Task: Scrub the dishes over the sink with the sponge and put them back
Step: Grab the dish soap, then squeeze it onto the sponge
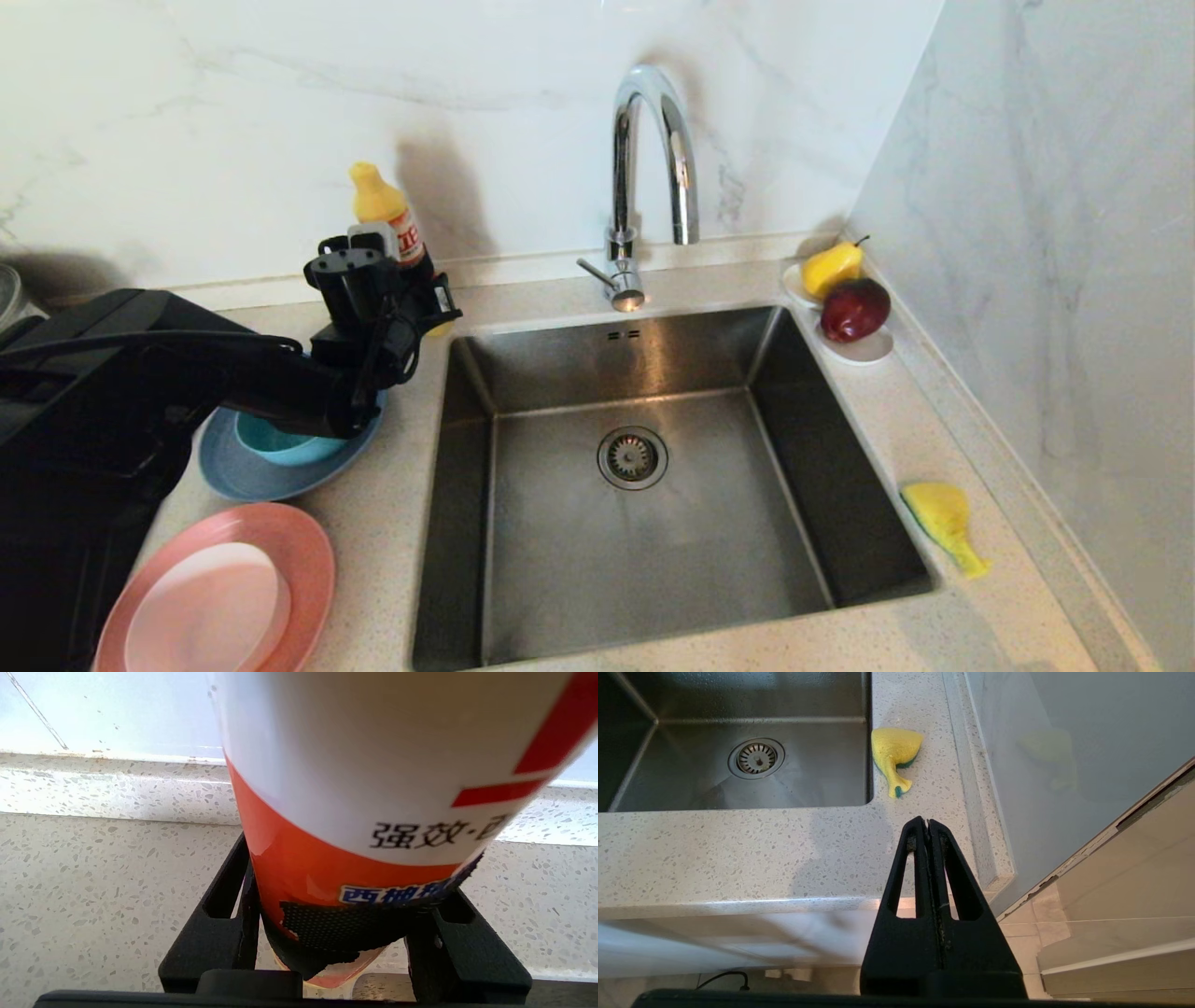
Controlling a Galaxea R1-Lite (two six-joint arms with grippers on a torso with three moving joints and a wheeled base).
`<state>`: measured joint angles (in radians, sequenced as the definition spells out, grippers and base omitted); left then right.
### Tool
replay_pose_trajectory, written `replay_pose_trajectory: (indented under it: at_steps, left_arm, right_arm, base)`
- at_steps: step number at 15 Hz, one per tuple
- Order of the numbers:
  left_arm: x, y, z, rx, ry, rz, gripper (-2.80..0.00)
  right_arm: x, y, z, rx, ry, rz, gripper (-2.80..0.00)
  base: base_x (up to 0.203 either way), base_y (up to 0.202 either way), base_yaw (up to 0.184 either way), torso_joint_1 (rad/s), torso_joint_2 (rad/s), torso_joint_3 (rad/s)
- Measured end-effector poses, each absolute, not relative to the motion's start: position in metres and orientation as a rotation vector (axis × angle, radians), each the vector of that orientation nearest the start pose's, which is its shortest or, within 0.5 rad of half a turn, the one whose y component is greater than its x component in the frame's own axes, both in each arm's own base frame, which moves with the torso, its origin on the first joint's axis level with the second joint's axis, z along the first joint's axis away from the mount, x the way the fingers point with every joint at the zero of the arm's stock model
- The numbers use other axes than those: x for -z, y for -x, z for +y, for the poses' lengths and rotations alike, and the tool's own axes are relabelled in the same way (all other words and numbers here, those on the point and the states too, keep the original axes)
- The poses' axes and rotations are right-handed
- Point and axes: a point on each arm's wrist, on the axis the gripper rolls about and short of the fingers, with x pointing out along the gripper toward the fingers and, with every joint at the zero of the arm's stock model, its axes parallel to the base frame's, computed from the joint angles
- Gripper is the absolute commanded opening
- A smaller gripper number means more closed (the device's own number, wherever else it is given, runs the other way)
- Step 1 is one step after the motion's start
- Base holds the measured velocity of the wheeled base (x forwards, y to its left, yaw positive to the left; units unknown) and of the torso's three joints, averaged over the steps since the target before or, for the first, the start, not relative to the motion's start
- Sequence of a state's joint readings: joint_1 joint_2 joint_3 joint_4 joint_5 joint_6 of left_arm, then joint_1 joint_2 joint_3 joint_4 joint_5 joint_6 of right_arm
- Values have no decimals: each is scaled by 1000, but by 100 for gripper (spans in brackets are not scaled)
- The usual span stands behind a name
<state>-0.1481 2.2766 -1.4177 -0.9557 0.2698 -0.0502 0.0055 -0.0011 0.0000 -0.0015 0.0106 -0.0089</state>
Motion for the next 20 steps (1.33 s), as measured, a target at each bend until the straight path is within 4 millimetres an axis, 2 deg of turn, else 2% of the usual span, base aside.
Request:
replay_pose_trajectory:
  at_steps: [4, 6, 8, 10, 13, 18, 20]
  left_arm:
    - [-168, -456, -61, -138, 78, -113, -280]
    - [-186, -446, -58, -163, 89, -142, -280]
    - [-212, -426, -57, -170, 96, -168, -280]
    - [-237, -399, -57, -166, 99, -169, -280]
    - [-274, -346, -60, -137, 92, -146, -280]
    - [-331, -242, -73, -9, 17, -75, -280]
    - [-350, -206, -80, 68, -20, -68, -280]
  right_arm:
    - [-76, 23, 0, -17, 9, -2, -280]
    - [-76, 23, 0, -17, 9, -2, -280]
    - [-76, 23, 0, -16, 9, -3, -280]
    - [-76, 23, 0, -15, 9, -3, -280]
    - [-76, 23, 0, -16, 9, -2, -280]
    - [-76, 23, 0, -16, 9, -2, -280]
    - [-76, 23, 0, -16, 9, -2, -280]
  base:
    - [0, 0, 0, 0, 0, 0]
    - [0, 0, 0, 0, 0, 0]
    - [0, 0, 0, 0, 0, 0]
    - [0, 0, 0, 0, 0, 0]
    - [0, 0, 0, 0, 0, 0]
    - [0, 0, 0, 0, 0, 0]
    - [0, 0, 0, 0, 0, 0]
